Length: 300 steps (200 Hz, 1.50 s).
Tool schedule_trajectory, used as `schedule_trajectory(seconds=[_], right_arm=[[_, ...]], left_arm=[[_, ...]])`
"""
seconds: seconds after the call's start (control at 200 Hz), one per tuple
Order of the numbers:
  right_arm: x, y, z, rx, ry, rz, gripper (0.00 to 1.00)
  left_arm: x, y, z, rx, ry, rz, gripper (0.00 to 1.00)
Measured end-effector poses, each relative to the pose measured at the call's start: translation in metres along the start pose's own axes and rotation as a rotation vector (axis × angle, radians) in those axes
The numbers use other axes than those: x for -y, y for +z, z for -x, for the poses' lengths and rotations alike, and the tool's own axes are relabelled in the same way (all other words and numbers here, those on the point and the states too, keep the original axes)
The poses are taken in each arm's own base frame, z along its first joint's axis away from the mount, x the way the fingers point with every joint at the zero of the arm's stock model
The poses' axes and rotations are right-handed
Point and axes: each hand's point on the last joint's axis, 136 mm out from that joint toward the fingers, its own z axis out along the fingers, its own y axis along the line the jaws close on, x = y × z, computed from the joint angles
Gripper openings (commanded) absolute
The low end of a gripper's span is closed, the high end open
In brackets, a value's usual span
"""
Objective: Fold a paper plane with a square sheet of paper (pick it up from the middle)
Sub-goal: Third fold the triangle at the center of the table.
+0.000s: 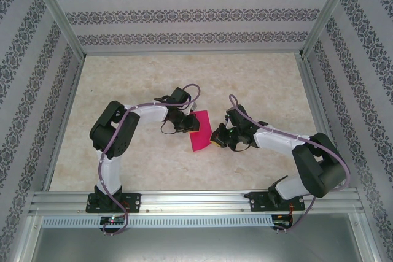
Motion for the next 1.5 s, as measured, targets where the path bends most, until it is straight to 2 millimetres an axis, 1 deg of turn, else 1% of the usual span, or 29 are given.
schedule_trajectory(seconds=[0.11, 0.21, 0.295, 0.41, 0.56, 0.744, 0.994, 1.079, 1.214, 1.344, 1.499], right_arm=[[0.001, 0.001, 0.001, 0.004, 0.004, -0.006, 0.04], [0.003, 0.003, 0.002, 0.006, 0.008, -0.017, 0.04], [0.004, 0.004, 0.005, 0.009, 0.010, -0.026, 0.04], [0.001, 0.006, 0.007, 0.011, 0.009, -0.028, 0.03], [-0.008, 0.009, 0.009, 0.011, -0.006, -0.023, 0.04], [-0.023, 0.014, 0.016, 0.013, -0.023, -0.008, 0.04], [-0.040, 0.033, 0.025, 0.012, -0.054, 0.012, 0.04], [-0.044, 0.039, 0.026, 0.011, -0.063, 0.016, 0.04], [-0.048, 0.046, 0.027, 0.013, -0.077, 0.021, 0.04], [-0.046, 0.051, 0.028, 0.011, -0.078, 0.021, 0.04], [-0.049, 0.055, 0.031, 0.020, -0.085, 0.036, 0.04]], left_arm=[[0.001, -0.007, 0.002, 0.022, 0.012, 0.019, 0.17], [0.004, -0.019, 0.010, 0.064, 0.027, 0.029, 0.17], [0.001, -0.024, 0.017, 0.088, 0.027, 0.045, 0.16], [-0.009, -0.023, 0.017, 0.083, 0.010, 0.071, 0.15], [-0.022, -0.011, 0.011, 0.047, -0.015, 0.098, 0.15], [-0.021, -0.011, 0.013, 0.044, -0.018, 0.100, 0.14], [-0.021, -0.012, 0.013, 0.041, -0.011, 0.102, 0.14], [-0.021, -0.012, 0.013, 0.039, -0.006, 0.103, 0.16], [-0.023, -0.017, 0.014, 0.048, -0.011, 0.124, 0.16], [-0.028, -0.028, 0.021, 0.082, -0.021, 0.148, 0.15], [-0.032, -0.033, 0.028, 0.098, -0.032, 0.155, 0.14]])
